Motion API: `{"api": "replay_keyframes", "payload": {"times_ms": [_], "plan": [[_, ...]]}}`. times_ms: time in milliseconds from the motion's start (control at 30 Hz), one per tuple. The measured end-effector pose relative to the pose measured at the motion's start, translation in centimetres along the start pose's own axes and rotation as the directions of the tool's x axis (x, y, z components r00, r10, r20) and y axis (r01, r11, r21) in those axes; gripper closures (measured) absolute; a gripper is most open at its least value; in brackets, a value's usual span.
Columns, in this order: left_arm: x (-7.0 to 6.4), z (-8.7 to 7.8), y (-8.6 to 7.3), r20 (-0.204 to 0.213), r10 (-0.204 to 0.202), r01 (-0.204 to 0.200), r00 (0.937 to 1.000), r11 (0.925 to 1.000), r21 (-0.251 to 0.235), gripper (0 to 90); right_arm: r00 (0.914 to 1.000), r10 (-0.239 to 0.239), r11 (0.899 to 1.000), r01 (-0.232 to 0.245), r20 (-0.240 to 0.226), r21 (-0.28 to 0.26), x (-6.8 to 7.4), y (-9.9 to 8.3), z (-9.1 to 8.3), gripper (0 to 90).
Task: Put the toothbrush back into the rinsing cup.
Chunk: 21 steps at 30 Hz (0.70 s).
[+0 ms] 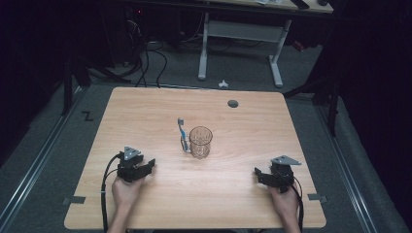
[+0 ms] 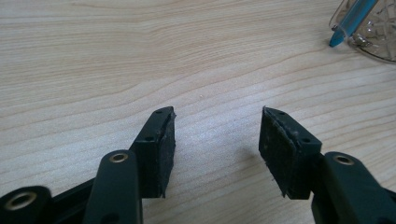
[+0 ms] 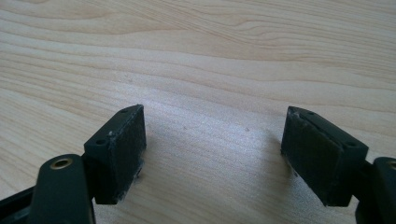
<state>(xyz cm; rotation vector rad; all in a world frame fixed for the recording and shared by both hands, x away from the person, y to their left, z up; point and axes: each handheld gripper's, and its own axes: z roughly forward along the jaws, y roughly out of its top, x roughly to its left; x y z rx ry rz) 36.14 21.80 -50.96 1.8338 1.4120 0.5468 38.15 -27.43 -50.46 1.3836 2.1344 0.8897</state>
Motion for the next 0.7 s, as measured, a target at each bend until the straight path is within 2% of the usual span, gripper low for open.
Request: {"api": "replay_keyframes", "payload": {"times_ms": [167, 300, 567, 700], "plan": [[-0.6, 0.1, 0.0, -0.025, 0.037, -0.037, 0.9990, 0.9993, 0.011, 42.7, 1.0000, 0.000, 1.000, 0.000, 0.000, 0.000, 0.0, 0.0, 0.0, 22.2], [-1.2, 0.3, 0.1, -0.055, 0.077, -0.075, 0.9955, 0.9968, 0.027, 38.9, 1.0000, 0.000, 1.000, 0.000, -0.001, 0.000, 0.0, 0.0, 0.0, 22.2], [-1.3, 0.3, 0.0, -0.050, 0.074, -0.073, 0.9960, 0.9969, 0.028, 36.7, 1.0000, 0.000, 1.000, 0.000, -0.001, 0.000, 0.0, 0.0, 0.0, 22.2], [-1.1, 0.4, 0.1, -0.020, 0.055, -0.055, 0.9983, 0.9982, 0.026, 31.0, 1.0000, 0.000, 1.000, 0.000, -0.001, 0.000, 0.0, 0.0, 0.0, 22.2]]}}
